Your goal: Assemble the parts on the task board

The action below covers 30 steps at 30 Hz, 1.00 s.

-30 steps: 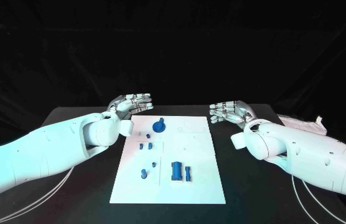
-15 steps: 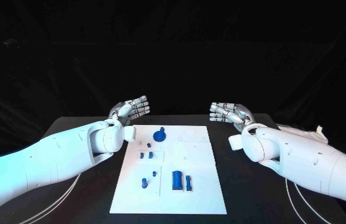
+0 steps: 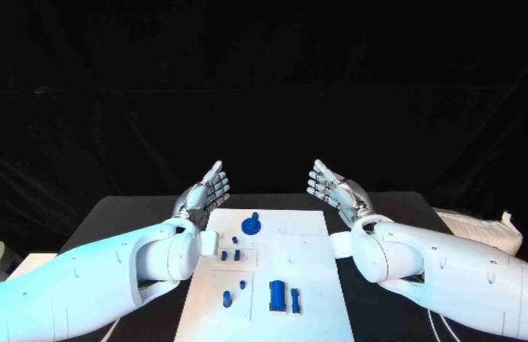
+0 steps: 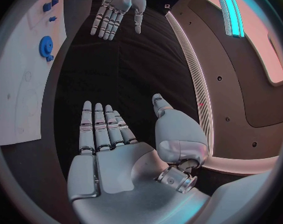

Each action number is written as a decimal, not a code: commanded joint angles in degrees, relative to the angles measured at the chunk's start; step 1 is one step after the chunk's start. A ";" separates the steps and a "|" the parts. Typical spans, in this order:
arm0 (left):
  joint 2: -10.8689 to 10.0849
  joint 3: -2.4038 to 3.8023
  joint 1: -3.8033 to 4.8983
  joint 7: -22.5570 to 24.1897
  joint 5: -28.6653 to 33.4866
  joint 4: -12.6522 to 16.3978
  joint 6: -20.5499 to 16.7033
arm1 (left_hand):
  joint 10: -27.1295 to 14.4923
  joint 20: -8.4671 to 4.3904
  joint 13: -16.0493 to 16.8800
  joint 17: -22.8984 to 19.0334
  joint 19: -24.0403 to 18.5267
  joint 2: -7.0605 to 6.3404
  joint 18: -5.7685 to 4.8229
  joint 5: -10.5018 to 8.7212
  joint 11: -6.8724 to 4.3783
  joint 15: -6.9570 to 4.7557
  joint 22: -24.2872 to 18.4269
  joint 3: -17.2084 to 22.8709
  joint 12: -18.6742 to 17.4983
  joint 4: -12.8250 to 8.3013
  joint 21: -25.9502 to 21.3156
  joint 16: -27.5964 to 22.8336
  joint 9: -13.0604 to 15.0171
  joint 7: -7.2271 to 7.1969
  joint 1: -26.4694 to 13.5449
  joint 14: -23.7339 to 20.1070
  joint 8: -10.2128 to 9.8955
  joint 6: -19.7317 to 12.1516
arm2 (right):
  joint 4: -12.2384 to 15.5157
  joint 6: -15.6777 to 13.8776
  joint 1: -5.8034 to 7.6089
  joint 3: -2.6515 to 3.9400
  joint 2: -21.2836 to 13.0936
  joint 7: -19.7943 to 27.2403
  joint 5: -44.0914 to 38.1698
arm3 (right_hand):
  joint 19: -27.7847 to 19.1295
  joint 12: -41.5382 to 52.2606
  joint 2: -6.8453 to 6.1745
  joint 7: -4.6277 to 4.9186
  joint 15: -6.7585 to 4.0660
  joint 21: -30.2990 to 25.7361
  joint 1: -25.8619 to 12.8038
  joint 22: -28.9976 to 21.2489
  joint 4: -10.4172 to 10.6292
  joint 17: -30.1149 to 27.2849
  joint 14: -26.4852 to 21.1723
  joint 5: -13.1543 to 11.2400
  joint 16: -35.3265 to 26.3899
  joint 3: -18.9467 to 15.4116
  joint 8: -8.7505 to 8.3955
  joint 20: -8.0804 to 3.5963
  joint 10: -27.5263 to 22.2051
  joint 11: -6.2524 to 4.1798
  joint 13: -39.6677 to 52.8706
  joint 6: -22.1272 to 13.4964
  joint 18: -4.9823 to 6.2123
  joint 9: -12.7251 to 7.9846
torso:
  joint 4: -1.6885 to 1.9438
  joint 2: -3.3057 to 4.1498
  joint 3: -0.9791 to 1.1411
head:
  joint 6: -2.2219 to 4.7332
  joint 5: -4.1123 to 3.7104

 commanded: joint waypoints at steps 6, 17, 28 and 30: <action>-0.88 0.57 -0.98 4.28 -6.08 4.70 -12.44 | -11.91 -6.38 -0.16 -0.24 -8.87 0.66 -6.26 -1.05 -1.49 -0.84 -4.74 -5.60 -0.63 0.01 -0.34 -6.14 -0.20 -3.71 -14.75 -10.97 -0.39 -11.30 | 3.28 -9.27 0.05 -0.34 -0.83 5.32 5.75 | -11.70 -0.37 0.13 -2.52 -0.17 -5.76 -15.22 -3.50 -0.06 -3.19 -13.06 -2.93 -0.72 -3.71 -0.40 -2.73 -12.67 -0.63 -0.22 -10.91 -6.15 -0.67 | 0.30 -0.07 0.12 | 0.07 -0.02; -0.91 0.60 -1.03 4.33 -6.18 4.88 -12.66 | -17.46 -6.38 -0.16 -0.24 -13.06 0.66 -6.26 -1.05 -1.49 -0.84 -10.65 -8.11 -0.63 0.01 -0.34 -6.14 -0.20 -3.71 -21.64 -16.11 -0.39 -16.53 | 3.28 -9.27 0.05 -0.34 -0.83 5.32 5.75 | -17.19 -0.37 0.13 -2.52 -0.17 -5.76 -22.28 -7.86 -0.06 -3.19 -19.13 -2.93 -0.72 -8.33 -0.40 -2.73 -18.57 -0.63 -0.22 -16.00 -6.15 -0.67 | 0.30 -0.07 0.12 | 0.07 -0.02; -0.91 0.60 -1.03 4.33 -6.18 4.88 -12.66 | -20.83 -6.38 -0.16 -0.24 -15.44 0.66 -6.26 -1.05 -1.49 -0.84 -10.65 -12.54 -0.63 0.01 -0.34 -6.14 -0.20 -3.71 -25.79 -19.09 -0.39 -19.68 | 3.28 -9.27 0.05 -0.34 -0.83 5.32 5.75 | -20.42 -0.37 0.13 -2.52 -0.17 -5.76 -26.47 -7.86 -0.06 -3.19 -22.77 -2.93 -0.72 -8.33 -0.40 -2.73 -22.10 -0.63 -0.22 -19.04 -6.15 -0.67 | 0.30 -0.07 0.12 | 0.07 -0.02; -0.91 0.60 -1.03 4.33 -6.18 4.88 -12.66 | -21.17 -6.38 -0.16 -0.24 -15.72 0.66 -6.26 -1.05 -1.49 -0.84 -10.65 -12.54 -0.63 0.01 -0.34 -6.14 -0.20 -3.71 -26.18 -19.43 -0.39 -19.92 | 3.28 -9.27 0.05 -0.34 -0.83 5.32 5.75 | -20.78 -0.37 0.13 -2.52 -0.17 -5.76 -27.01 -7.86 -0.06 -3.19 -23.25 -2.93 -0.72 -8.33 -0.40 -2.73 -22.51 -0.63 -0.22 -19.20 -6.15 -0.67 | 0.30 -0.07 0.12 | 0.07 -0.02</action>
